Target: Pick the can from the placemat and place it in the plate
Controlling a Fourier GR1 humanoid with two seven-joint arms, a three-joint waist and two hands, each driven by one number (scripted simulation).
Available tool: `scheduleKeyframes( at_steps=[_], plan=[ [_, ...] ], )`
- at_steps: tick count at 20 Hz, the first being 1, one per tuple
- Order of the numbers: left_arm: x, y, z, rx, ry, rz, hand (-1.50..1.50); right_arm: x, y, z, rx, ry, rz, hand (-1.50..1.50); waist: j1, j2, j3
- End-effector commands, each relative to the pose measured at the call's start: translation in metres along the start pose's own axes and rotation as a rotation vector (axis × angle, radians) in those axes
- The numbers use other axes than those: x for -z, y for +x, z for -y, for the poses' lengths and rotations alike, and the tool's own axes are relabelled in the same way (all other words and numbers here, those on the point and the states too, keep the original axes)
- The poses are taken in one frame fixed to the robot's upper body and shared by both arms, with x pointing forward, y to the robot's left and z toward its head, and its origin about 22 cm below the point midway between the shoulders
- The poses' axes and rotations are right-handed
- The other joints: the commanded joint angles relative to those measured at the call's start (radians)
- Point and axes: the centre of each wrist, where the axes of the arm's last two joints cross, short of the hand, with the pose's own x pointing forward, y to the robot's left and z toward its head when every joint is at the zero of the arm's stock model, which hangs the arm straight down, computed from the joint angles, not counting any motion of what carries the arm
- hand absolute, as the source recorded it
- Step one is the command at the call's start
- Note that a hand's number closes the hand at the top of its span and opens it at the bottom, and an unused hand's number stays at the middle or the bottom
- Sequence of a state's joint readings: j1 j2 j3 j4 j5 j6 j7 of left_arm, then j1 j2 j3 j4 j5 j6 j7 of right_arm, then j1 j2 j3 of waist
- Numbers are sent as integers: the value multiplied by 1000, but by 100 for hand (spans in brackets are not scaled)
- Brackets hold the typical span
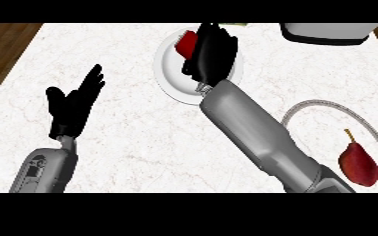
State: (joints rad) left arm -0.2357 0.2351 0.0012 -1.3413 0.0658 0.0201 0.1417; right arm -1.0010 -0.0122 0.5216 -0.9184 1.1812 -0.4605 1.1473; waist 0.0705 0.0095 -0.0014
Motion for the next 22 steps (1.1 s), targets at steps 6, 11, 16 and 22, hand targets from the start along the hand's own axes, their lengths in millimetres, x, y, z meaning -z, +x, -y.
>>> scheduleKeyframes(
  at_steps=[6, 11, 16, 22],
  plan=[
    [2, 8, 6, -12, 20, 10, 0, -5, -42, -33, 169, 231, -327, 150, -20, 0, 3],
    [-2, -5, -2, -18, 59, -19, 0, 0, -25, -30, 199, 283, -172, -150, -44, -4, 1],
    [-9, 4, -18, -14, 35, -16, 0, -16, -15, -28, 291, 116, 2, -150, -42, -8, 1],
    [-9, 0, -15, 9, 41, -16, 0, -23, -1, -5, 607, 15, 91, -150, -33, -5, 2]
  ],
)
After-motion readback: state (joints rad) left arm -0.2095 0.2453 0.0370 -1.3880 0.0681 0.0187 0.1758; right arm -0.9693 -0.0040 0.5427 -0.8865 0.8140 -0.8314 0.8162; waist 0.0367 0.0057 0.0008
